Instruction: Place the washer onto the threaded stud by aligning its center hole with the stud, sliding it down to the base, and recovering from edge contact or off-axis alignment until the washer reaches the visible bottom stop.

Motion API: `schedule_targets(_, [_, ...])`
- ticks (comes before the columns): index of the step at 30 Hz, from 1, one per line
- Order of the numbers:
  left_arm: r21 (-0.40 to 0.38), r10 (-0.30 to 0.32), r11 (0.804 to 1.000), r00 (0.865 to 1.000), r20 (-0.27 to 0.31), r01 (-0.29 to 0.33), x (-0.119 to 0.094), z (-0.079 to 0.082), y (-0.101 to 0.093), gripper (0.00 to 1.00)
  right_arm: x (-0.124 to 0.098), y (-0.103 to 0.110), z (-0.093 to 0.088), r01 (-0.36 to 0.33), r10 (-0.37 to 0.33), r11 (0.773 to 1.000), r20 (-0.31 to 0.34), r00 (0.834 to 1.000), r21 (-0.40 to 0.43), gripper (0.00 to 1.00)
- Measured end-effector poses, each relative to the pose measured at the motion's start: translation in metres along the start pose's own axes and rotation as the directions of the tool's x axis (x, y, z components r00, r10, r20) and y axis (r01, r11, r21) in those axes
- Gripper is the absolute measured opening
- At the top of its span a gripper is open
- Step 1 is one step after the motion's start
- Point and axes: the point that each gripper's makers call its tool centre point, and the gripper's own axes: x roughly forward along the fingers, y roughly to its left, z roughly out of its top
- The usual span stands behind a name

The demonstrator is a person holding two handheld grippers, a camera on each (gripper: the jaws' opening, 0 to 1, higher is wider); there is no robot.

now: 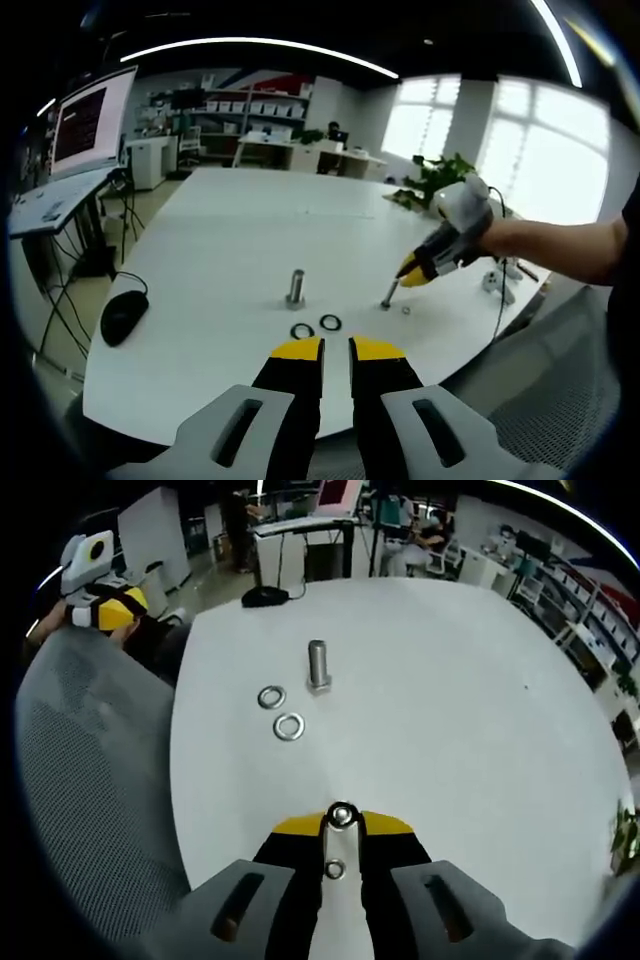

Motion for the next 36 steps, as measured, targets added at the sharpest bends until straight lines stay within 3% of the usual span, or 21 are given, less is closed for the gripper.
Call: schedule_targets(36, [0.000,-0.001,1.000,1.000,-0.004,0.001,0.0011,-0.0011,0.0015,0.07,0.0035,-0.0009,-0.0012,0.002,-0.002,1.000,-0.007,1.000,-0.012,0.16])
